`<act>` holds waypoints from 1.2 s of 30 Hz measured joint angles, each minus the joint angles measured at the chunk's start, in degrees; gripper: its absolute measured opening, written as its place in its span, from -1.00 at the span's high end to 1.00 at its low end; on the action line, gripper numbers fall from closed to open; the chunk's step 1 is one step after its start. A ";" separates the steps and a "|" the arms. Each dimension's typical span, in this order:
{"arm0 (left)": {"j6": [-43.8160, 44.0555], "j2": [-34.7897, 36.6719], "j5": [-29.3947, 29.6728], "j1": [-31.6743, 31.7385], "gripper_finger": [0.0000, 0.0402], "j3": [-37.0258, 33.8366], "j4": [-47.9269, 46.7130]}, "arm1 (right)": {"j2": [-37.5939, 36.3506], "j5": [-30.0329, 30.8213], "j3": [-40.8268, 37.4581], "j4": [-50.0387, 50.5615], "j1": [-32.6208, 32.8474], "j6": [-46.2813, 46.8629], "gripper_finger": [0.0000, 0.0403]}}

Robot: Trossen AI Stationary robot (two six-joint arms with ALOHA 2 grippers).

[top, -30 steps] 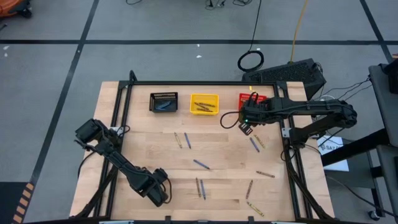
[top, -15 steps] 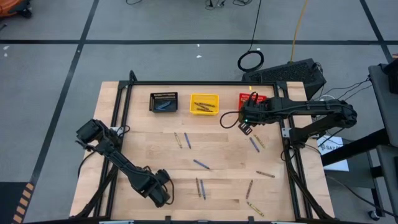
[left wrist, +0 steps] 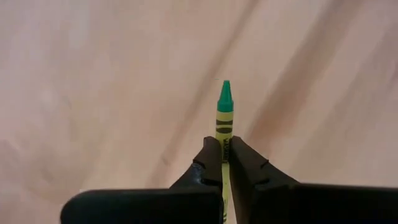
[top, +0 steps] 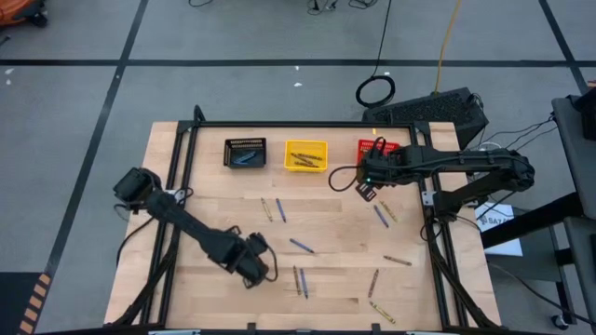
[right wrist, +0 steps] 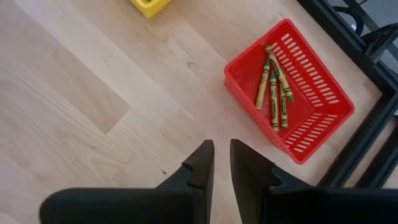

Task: Sort crayons
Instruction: Put the green crayon into the red bin

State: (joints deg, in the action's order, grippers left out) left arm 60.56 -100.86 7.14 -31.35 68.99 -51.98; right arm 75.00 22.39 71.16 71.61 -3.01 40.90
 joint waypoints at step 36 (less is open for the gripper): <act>-55.02 2.38 6.51 37.30 0.99 0.02 23.24 | 0.00 3.22 0.00 -3.71 0.00 -0.79 0.80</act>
State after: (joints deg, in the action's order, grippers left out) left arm 5.54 -98.48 13.65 5.95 69.01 -28.74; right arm 75.00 25.61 71.16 67.90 -3.01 40.12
